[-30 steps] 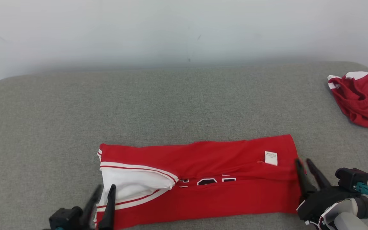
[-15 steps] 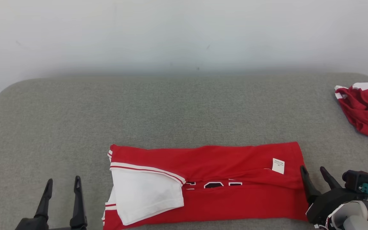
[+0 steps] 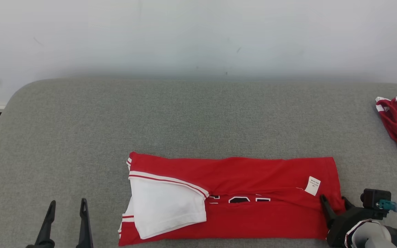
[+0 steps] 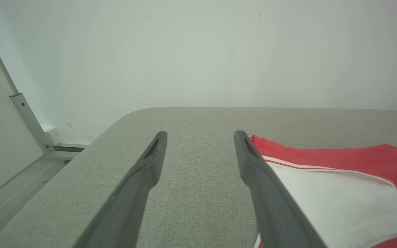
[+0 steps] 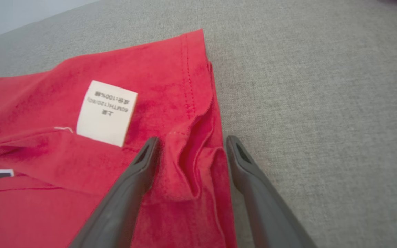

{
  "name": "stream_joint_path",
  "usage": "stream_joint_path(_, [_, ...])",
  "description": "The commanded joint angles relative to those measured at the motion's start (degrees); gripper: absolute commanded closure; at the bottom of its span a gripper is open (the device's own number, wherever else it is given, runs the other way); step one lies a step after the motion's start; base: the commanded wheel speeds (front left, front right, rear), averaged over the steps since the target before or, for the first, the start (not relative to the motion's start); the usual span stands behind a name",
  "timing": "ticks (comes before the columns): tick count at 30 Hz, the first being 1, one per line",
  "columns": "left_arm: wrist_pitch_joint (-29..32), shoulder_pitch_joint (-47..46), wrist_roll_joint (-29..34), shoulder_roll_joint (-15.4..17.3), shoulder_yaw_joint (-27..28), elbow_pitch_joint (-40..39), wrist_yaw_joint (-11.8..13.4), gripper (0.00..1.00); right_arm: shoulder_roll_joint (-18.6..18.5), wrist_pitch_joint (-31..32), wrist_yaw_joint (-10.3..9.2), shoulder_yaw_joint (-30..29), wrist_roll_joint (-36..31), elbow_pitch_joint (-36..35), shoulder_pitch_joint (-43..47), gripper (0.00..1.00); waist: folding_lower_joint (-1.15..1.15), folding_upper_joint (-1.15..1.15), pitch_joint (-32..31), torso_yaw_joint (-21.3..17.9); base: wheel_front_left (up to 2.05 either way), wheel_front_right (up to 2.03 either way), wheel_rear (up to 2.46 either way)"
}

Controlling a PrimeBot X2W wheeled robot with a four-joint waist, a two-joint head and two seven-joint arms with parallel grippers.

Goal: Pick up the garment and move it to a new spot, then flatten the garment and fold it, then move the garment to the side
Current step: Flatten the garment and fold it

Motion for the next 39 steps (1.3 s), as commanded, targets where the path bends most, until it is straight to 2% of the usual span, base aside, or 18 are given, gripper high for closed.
stream_joint_path(1, [-0.17, 0.57, 0.68, -0.37, 0.15, 0.15, -0.37, 0.00, 0.43, 0.55, -0.17, 0.32, 0.24, 0.83, -0.35, 0.00, 0.00, 0.00, 0.03, 0.04, 0.00, 0.00, 0.00])
stream_joint_path(4, [-0.17, 0.16, 1.37, -1.13, 0.31, 0.49, -1.11, 0.00, 0.83, 1.31, -0.17, 1.27, 0.44, 2.60, -1.01, 0.02, 0.00, 0.00, 0.00, 0.18, 0.00, 0.00, 0.00])
stream_joint_path(5, [-0.17, 0.05, 1.40, -1.36, 0.40, 0.62, -1.36, 0.00, 0.94, 1.60, -0.17, 1.66, 0.54, 2.97, -1.25, 0.33, 0.00, 0.00, -0.05, 0.18, 0.00, 0.00, 0.00])
stream_joint_path(6, [-0.17, -0.04, 1.55, -1.64, 0.50, 0.69, -1.42, 0.00, 1.00, 1.57, -0.17, 2.09, 0.78, 3.13, -1.45, 0.89, 0.00, 0.00, -0.13, 0.14, 0.00, 0.00, 0.00])
stream_joint_path(7, [-0.17, -0.06, 1.66, -1.87, 0.67, 0.78, -1.71, 0.00, 0.90, 1.08, -0.17, 2.35, 0.82, 3.23, -1.67, 1.00, 0.00, 0.00, -0.22, 0.06, 0.00, 0.00, 0.00])
stream_joint_path(13, [-0.17, 0.59, 2.87, -3.14, 1.77, 1.55, -2.84, 0.00, -2.26, -0.99, -0.18, 2.83, 1.78, 5.25, -3.12, 1.00, 0.00, 0.00, -1.34, -0.83, 0.00, 0.00, 0.00])
stream_joint_path(20, [-0.17, 0.75, 3.95, -3.95, 2.59, 2.16, -3.78, 0.00, -9.29, -3.42, -0.18, 2.48, 1.45, 7.22, -2.51, 1.00, 0.00, 0.00, -2.37, -1.34, 0.00, 0.00, 0.00])
stream_joint_path(26, [-0.17, 1.51, 4.46, -4.50, 4.18, 2.09, -3.92, 0.00, -12.23, -5.12, -0.18, 3.20, 0.97, 4.06, -3.44, 1.00, 0.00, 0.00, -2.77, -3.44, 0.00, 0.00, 0.00])
stream_joint_path(33, [-0.17, 1.66, 5.02, -5.20, 5.07, 2.33, -4.43, 0.00, -9.64, -4.74, -0.17, 6.63, 0.65, -6.40, -3.73, 1.00, 0.00, 0.00, -2.79, -5.40, 0.00, 0.00, 0.00])
stream_joint_path(39, [-0.17, 0.52, 5.22, -5.65, 5.00, 2.84, -5.05, 0.00, -6.78, -1.30, -0.17, 9.60, 0.91, -16.71, -2.22, 1.00, 0.00, 0.00, -2.71, -5.28, 0.00, 0.00, 0.00])
